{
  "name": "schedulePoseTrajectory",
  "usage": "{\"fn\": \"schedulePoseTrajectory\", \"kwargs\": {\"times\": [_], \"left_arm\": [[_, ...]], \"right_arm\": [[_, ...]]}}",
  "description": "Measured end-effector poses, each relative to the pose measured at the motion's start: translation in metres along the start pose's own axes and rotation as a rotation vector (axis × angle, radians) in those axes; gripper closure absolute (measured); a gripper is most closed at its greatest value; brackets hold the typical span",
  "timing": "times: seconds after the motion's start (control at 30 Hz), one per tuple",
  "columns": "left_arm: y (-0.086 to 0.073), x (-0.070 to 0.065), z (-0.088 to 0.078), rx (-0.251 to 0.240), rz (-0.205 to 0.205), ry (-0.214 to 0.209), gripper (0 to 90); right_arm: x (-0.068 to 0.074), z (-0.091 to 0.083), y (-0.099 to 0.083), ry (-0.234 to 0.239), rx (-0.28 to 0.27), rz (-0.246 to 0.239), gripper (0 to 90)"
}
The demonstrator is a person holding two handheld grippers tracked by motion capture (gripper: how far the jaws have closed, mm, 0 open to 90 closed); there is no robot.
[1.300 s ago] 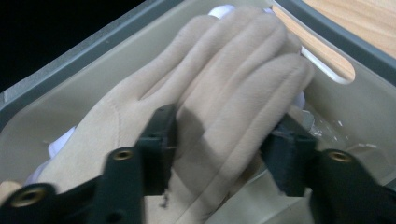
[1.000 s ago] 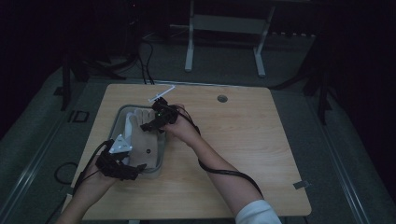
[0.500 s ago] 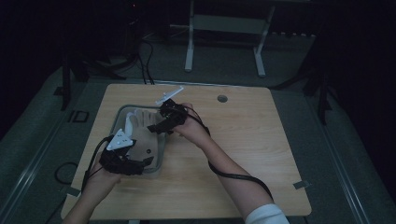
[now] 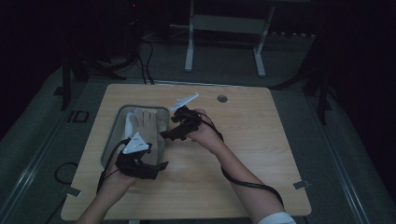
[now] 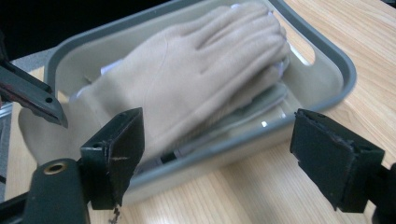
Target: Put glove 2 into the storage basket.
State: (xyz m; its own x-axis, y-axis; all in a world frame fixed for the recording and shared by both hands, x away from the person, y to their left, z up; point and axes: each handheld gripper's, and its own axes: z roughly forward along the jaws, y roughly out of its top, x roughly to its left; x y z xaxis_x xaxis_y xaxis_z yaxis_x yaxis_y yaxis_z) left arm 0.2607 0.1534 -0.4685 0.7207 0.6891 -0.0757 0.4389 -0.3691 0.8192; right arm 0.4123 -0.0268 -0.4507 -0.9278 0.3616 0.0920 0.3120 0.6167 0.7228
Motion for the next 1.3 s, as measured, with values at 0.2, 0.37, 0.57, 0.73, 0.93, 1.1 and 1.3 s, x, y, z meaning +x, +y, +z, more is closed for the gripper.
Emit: {"fn": "schedulePoseTrajectory", "kwargs": {"times": [0.2,0.37,0.57,0.73,0.93,1.1,1.3], "left_arm": [[0.001,-0.014,0.013,0.008,0.032,-0.042,12.8],[0.001,-0.023,0.021,0.001,0.037,-0.074,12.8],[0.000,-0.039,0.034,0.017,0.069,-0.100,12.8],[-0.001,-0.046,0.047,0.025,0.074,-0.145,12.8],[-0.004,-0.052,0.061,0.035,0.094,-0.158,10.6],[-0.009,-0.055,0.074,0.033,0.084,-0.182,10.6],[-0.016,-0.060,0.090,0.062,0.103,-0.191,10.2]], "right_arm": [[-0.004,-0.013,-0.015,-0.014,-0.008,0.005,17.8],[-0.007,-0.025,-0.028,-0.028,-0.023,0.008,17.7],[-0.012,-0.036,-0.046,-0.038,-0.036,0.019,17.6],[-0.015,-0.042,-0.064,-0.048,-0.020,0.018,17.4],[-0.023,-0.049,-0.083,-0.058,-0.001,0.018,16.9],[-0.028,-0.049,-0.102,-0.053,0.005,0.032,16.9],[-0.034,-0.051,-0.122,-0.048,-0.014,0.039,15.8]]}}
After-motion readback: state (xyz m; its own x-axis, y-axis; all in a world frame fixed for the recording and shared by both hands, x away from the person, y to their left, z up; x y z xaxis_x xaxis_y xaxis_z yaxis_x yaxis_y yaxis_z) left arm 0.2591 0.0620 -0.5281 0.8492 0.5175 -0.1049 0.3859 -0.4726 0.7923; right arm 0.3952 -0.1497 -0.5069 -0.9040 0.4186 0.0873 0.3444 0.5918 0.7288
